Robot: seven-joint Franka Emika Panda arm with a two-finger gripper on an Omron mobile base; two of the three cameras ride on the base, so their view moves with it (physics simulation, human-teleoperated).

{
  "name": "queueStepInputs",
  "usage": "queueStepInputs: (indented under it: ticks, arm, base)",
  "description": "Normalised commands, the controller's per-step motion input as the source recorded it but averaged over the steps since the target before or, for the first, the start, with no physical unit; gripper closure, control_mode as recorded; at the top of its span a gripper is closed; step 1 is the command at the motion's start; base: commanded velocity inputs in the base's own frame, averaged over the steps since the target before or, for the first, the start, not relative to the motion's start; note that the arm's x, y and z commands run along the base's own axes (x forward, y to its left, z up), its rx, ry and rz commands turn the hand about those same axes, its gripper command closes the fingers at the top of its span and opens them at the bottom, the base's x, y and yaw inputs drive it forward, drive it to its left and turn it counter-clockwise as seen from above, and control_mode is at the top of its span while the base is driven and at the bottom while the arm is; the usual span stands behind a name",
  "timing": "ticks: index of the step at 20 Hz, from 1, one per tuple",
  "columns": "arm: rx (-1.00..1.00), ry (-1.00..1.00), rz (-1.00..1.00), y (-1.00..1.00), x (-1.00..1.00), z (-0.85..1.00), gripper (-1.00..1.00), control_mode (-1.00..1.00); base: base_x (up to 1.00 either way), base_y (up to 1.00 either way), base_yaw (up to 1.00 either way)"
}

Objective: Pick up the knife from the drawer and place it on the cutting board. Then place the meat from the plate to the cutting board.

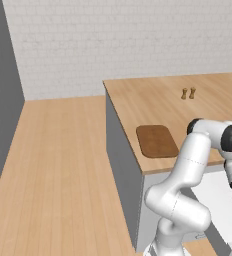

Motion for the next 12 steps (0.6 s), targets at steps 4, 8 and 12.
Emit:
queueStepInputs:
  ticks: [4, 8, 12]
  arm:
    - [0.0, 0.0, 0.0, 0.0, 0.0, -0.06, 1.0, -1.0]
    - [0.0, 0.0, 0.0, 0.0, 0.0, 0.0, 1.0, -1.0]
    - [0.0, 0.0, 0.0, 0.0, 0.0, 0.0, 1.0, -1.0]
  base:
    - [0.0, 0.0, 0.0]
    - [0.0, 0.0, 0.0]
    - [0.0, 0.0, 0.0]
